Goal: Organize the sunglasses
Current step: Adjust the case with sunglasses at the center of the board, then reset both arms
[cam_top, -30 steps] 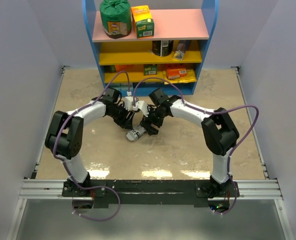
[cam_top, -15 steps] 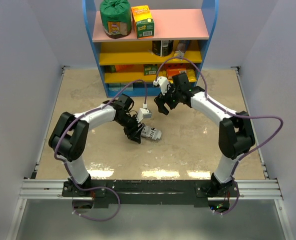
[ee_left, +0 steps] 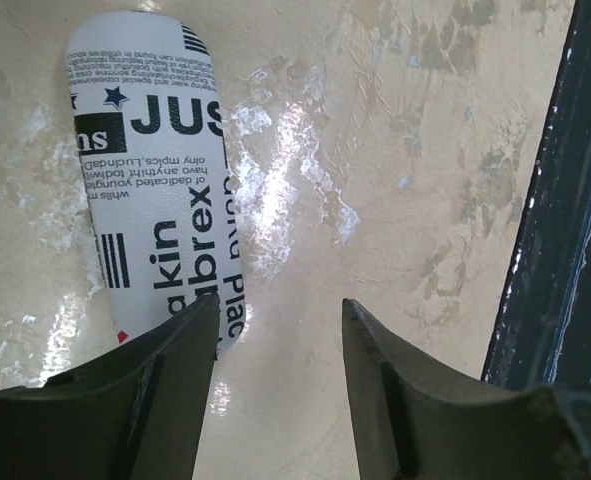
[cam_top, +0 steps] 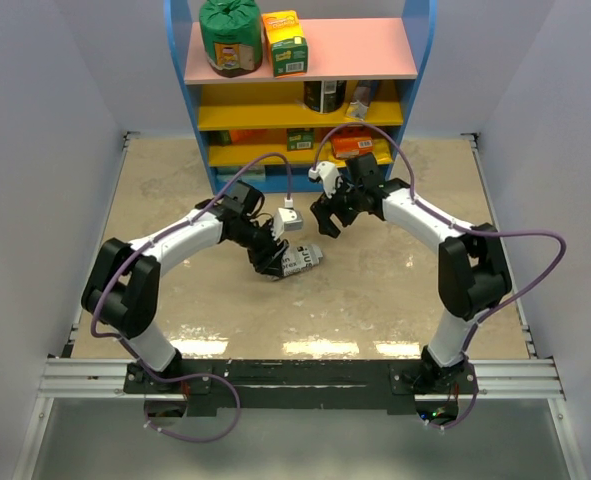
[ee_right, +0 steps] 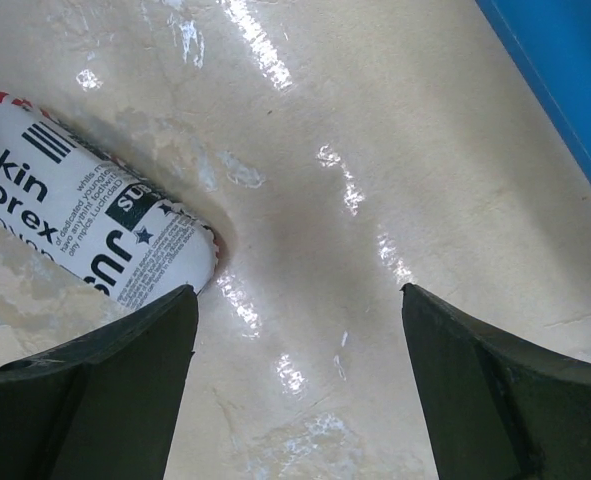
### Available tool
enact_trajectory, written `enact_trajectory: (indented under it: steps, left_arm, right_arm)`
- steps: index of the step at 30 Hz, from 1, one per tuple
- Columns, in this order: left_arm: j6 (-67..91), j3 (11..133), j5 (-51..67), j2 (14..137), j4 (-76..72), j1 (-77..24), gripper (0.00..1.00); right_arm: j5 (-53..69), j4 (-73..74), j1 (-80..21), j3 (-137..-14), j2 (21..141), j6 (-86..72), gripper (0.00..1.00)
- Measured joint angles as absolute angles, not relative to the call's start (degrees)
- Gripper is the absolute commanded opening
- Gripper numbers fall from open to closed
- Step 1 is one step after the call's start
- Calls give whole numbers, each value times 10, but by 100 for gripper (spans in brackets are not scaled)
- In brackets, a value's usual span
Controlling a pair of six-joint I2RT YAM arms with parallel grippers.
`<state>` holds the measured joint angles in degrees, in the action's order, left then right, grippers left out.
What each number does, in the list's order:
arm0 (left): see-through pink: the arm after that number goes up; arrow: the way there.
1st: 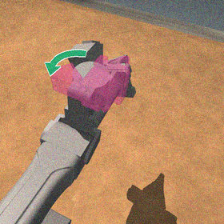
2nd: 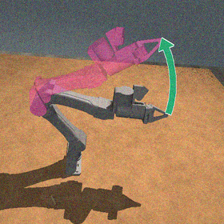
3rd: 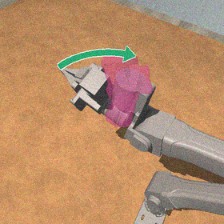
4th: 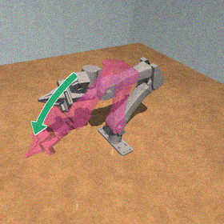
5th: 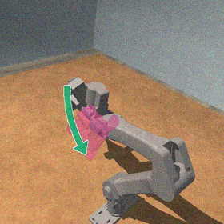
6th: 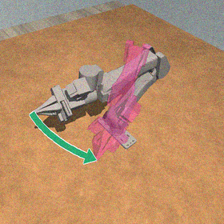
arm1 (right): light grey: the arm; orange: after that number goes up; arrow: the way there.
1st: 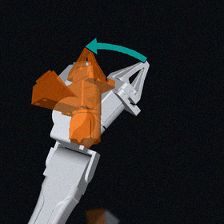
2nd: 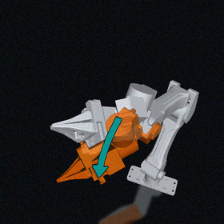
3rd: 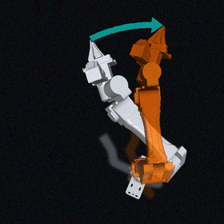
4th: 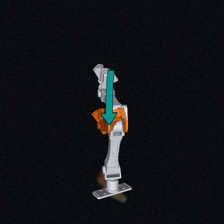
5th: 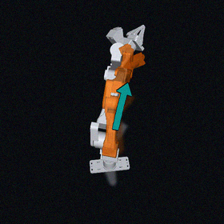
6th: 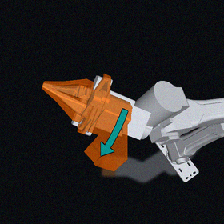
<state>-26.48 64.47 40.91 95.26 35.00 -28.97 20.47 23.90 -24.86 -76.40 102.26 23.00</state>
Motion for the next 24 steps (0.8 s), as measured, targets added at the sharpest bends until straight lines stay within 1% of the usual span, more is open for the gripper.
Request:
enact_trajectory:
  steps: [5,8,9,10,11,13,14,15,16,17,20,24]
  left_arm:
    - [-263,644,404,950,346,-281,58]
    - [-263,640,397,947,340,-279,57]
    - [-263,639,396,947,340,-279,57]
    - [-262,639,396,947,340,-279,57]
    - [-262,639,394,947,340,-279,61]
    - [-261,639,384,947,339,-279,66]
    - [-261,639,380,945,338,-279,76]
    - [-261,639,372,942,337,-278,80]
    - [-260,639,364,936,336,-278,85]
    - [-258,639,356,927,335,-277,100]
    - [-253,639,338,881,335,-264,100]
    - [-243,640,304,777,301,-197,100]
  right_arm:
    - [202,253,-249,-764,1014,232,86]
    - [193,261,-249,-755,981,237,88]
    - [187,262,-249,-748,964,239,89]
    - [184,264,-249,-742,947,241,95]
    - [177,262,-249,-732,925,243,99]
    - [159,255,-249,-700,868,249,99]
    - [154,254,-249,-687,846,249,99]
    - [140,243,-249,-663,810,251,99]
    - [132,241,-249,-648,786,252,99]
    - [122,236,-248,-627,755,252,99]
    - [81,225,-249,-577,664,251,99]
    - [14,195,-249,-541,553,233,99]
